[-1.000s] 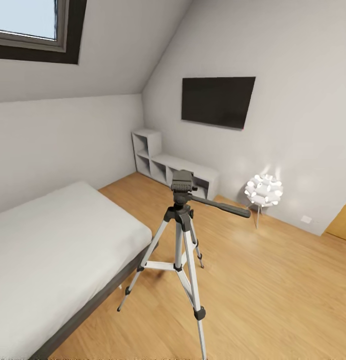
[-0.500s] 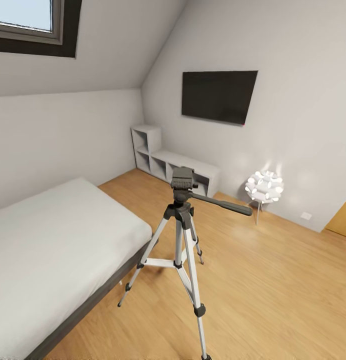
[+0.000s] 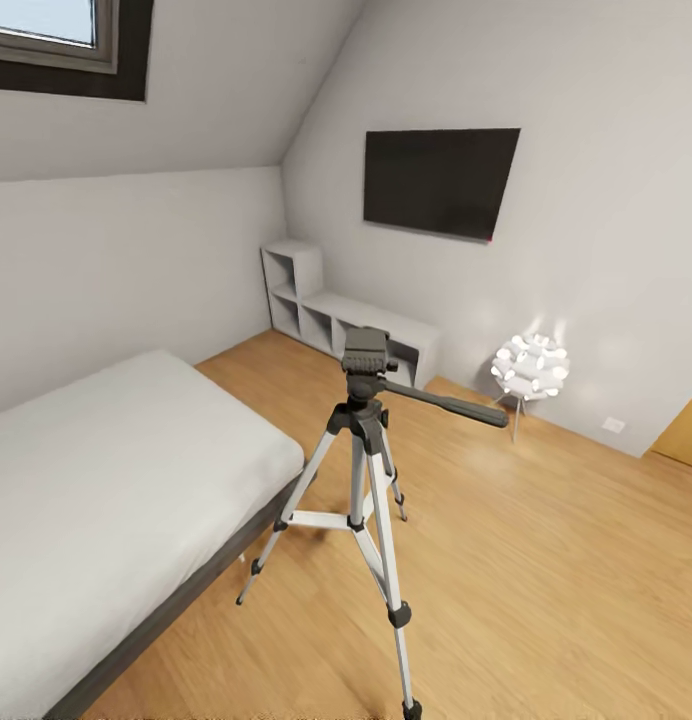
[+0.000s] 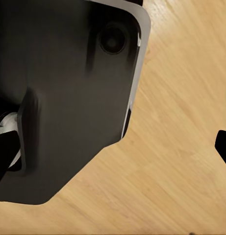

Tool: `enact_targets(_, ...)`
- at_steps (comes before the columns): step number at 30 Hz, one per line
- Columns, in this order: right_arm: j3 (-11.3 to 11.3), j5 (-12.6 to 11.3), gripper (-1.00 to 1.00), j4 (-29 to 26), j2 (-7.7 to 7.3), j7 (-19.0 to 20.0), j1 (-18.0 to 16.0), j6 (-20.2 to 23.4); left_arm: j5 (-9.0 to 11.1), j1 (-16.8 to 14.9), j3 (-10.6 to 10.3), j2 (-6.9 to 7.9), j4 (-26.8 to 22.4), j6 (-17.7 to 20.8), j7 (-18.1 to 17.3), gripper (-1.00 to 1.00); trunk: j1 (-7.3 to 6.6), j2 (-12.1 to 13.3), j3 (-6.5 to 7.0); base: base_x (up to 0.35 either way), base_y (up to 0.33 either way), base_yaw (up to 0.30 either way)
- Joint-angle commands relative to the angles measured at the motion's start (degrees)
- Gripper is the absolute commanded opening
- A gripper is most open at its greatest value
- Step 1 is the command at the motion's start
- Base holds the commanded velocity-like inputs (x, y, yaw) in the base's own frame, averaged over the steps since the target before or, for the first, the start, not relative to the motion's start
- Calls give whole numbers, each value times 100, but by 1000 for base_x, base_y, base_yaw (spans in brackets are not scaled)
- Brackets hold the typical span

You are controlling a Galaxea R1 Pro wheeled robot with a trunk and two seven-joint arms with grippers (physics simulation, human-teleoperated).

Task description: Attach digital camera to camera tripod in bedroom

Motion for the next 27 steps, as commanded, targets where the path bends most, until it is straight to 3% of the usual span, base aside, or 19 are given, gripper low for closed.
enact_targets(1, -49, 46, 100, 17, -4, 9, -8, -19, 36, -3, -49, 1, -2, 23, 10, -100, 2, -9, -18, 0, 0, 0)
enact_targets(27, -49, 46, 100, 17, -4, 9, -8, -24, 36, -6, -49, 1, -2, 23, 12, -100, 2, -9, -260, 0, 0, 0)
